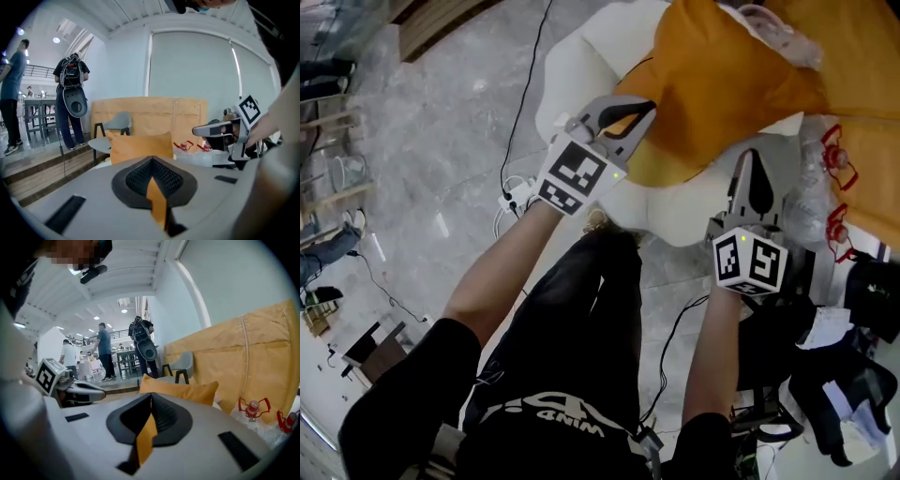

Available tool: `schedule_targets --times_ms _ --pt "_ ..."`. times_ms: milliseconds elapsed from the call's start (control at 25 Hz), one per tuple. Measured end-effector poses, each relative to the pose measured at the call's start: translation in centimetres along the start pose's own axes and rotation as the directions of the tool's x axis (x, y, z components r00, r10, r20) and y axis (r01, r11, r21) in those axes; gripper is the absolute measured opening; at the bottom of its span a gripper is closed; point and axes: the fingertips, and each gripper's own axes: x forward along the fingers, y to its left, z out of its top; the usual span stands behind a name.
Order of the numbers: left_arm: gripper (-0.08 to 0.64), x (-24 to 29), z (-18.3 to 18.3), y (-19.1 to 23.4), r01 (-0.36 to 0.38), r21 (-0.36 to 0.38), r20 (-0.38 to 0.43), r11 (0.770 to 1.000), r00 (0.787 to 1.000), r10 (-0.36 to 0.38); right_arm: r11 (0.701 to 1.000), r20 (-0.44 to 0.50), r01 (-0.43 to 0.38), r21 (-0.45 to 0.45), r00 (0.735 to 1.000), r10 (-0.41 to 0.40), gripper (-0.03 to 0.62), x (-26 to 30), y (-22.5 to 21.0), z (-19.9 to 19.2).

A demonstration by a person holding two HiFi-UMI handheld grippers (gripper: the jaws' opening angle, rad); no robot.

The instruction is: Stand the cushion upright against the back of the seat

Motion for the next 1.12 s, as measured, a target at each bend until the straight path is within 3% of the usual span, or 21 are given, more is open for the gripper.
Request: schedule_targets --times_ms 160,360,600,720,880,1120 --pt "0.008 -6.1 5.1 -1.6 0.007 -0.028 0.013 1.000 1.000 -0.006 0.998 -0.001 -0.068 0.003 0.998 0.068 0.023 -5.8 3.7 4.2" --pt "0.008 -13.1 12.8 -4.0 0.023 -0.001 0.086 1.000 0.996 -0.023 0.984 -0.001 -0.173 -0.048 0.985 0.173 0.023 -12.8 9.0 9.1" --pt "0.008 -21.0 19.6 -10.0 0.114 -0.001 0.140 0.994 0.984 -0.112 0.976 0.054 -0.210 -0.052 0.976 0.212 0.023 -20.7 13.2 14.5" --pt "0.008 -24.1 20.8 -12.7 0.137 0.046 0.176 0.990 0.974 -0.143 0.978 0.087 -0.200 -0.056 0.975 0.205 0.023 -23.6 14.0 16.8" --pt "0.008 -28.0 21.0 -15.2 0.157 -0.034 0.180 0.987 0.972 -0.149 0.978 0.096 -0.202 -0.043 0.974 0.205 0.023 -27.3 15.6 18.3" --pt "0.008 -29.7 22.0 -16.7 0.158 -0.021 0.210 0.987 0.966 -0.150 0.976 0.132 -0.212 -0.048 0.967 0.217 0.023 -29.1 17.0 19.5"
